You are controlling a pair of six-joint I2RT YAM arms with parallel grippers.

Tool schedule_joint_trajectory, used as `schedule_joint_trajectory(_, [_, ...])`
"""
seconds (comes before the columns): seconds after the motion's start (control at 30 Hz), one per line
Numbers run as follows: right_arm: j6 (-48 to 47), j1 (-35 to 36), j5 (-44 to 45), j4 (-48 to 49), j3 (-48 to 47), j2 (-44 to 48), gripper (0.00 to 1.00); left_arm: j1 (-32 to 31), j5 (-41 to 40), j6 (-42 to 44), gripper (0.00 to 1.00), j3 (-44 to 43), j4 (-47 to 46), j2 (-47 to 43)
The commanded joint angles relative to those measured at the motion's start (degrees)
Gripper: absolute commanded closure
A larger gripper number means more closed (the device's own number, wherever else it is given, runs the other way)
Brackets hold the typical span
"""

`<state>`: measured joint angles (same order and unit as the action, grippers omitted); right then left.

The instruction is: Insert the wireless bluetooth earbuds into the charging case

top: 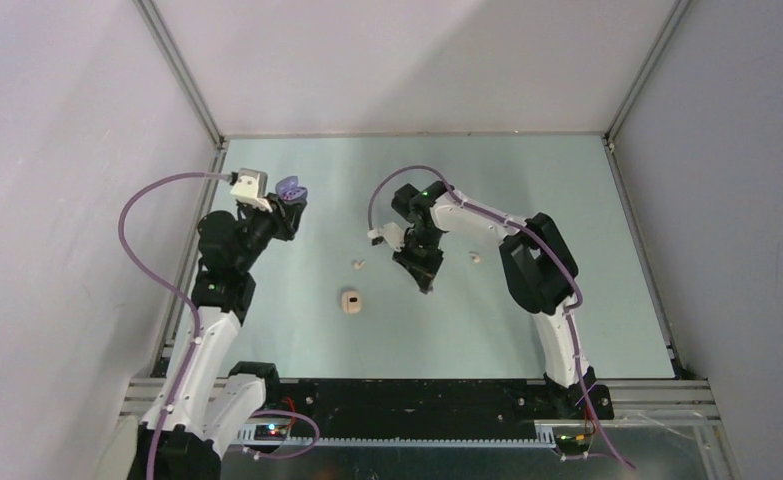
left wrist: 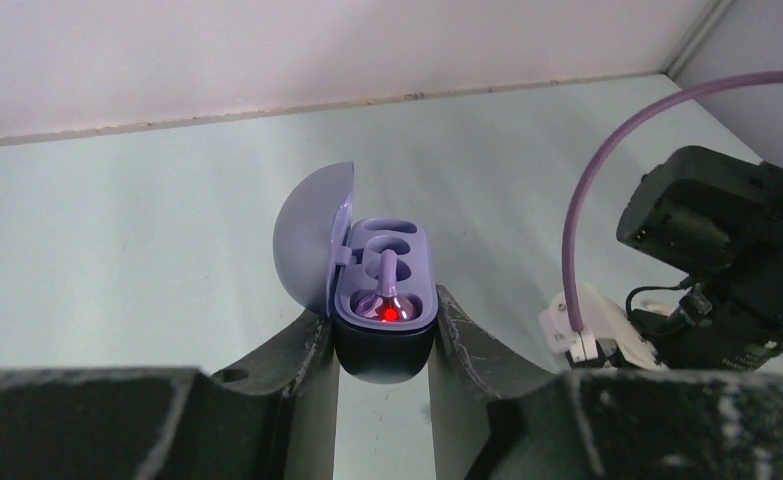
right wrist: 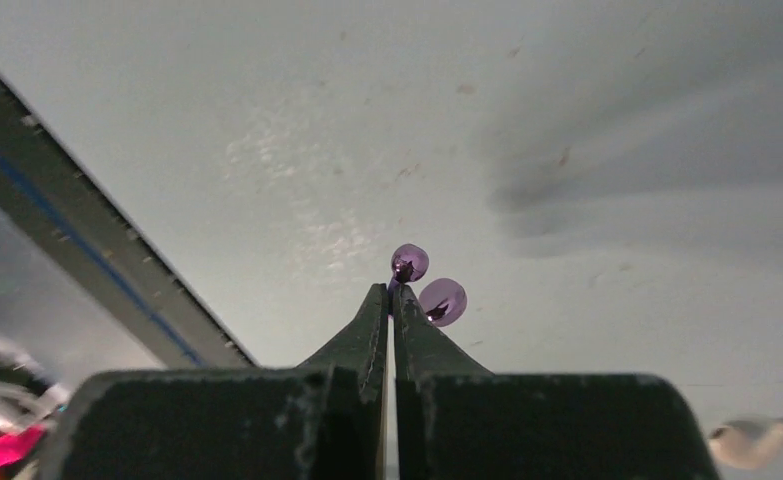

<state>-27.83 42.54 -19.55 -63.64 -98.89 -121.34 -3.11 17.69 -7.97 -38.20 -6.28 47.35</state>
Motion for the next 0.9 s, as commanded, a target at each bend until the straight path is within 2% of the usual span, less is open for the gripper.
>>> schedule_joint_trajectory(0.0, [4.2,-4.1,-8.8,-6.9,-0.1,0.9,0.99,0.5,7.4,3.1,1.0,-0.3,-4.4,1.0])
schedule_joint_trajectory(0.13, [1.5,-7.6,-16.3,-11.5,-3.9,-3.3,0.98,0.3,18.7,5.1,1.0,1.6,-6.8,2.5])
schedule_joint_trajectory(0.3, [-3.3,-9.6,-23.1,-17.6,-9.8,-7.2,0.99,0.1,26.0,9.3,1.0,-0.8,-3.1,4.7])
schedule_joint_trajectory(0.47, [-8.9,-12.6,-31.9,-25.8,-14.4,-5.2,1.0,-0.2,34.1,18.2,1.0,-0.9,-0.2,6.2])
schedule_joint_trajectory(0.6, [-12.1,-16.1,-36.1,-28.0,-17.7,0.0,1.0,-1.7,43.8,24.7,1.0,-3.8,2.3,12.1])
schedule_joint_trajectory(0.67, [-12.7,-17.6,-39.5,-28.0,-18.6,3.0,1.0,-3.0,47.3,29.3,1.0,-6.4,6.0,15.3])
schedule_joint_trajectory(0.73, [-12.6,-18.1,-42.4,-28.0,-19.4,5.7,1.0,-4.5,50.5,35.0,1.0,-10.0,14.7,18.8])
schedule_joint_trajectory(0.87, [-13.3,-16.3,-45.5,-28.0,-20.8,10.3,1.0,-7.9,54.0,53.2,1.0,-19.3,32.6,25.8])
